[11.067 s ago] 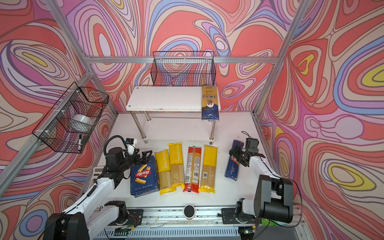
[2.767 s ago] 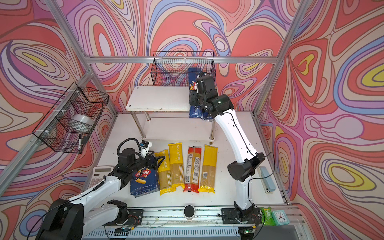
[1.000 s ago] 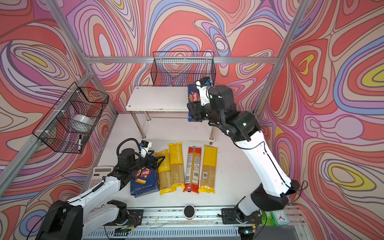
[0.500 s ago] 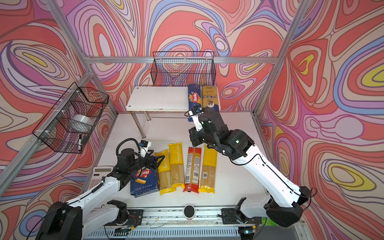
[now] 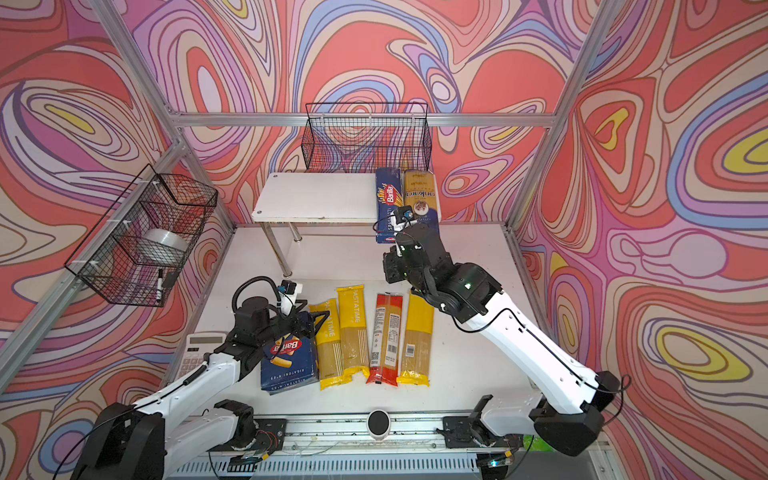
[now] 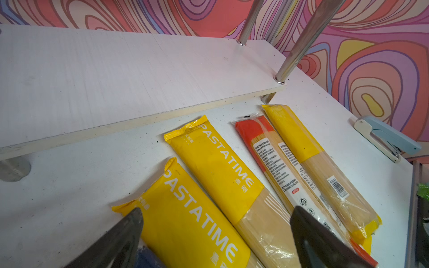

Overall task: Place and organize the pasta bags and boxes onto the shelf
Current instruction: 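Open the right gripper and draw it back from the shelf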

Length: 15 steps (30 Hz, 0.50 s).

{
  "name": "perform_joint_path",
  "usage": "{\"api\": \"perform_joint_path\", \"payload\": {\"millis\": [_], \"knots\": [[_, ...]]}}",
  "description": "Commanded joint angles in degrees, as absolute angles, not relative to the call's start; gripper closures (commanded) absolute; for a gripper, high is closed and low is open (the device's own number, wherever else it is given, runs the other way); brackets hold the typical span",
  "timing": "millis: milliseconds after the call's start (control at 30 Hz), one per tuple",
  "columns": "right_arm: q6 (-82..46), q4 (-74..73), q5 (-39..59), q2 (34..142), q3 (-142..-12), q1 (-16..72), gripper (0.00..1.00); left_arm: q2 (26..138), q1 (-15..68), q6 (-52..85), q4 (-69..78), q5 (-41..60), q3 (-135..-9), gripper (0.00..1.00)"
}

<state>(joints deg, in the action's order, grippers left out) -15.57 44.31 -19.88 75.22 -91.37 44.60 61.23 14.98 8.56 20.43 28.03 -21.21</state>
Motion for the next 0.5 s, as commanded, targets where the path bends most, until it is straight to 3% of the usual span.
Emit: {"api": "perform_joint_path", "payload": {"millis": [0,467], "knots": [[-16.6,41.1,-21.9,75.8,-90.9,44.7,0.94,60.5,15.2,7.9,21.0,27.8,-20.8,0.0],[-16.9,36.6,-21.9,78.7,-91.2,43.6,0.94,60.5,15.2,8.0,20.6,27.8,-21.0,0.0]]}}
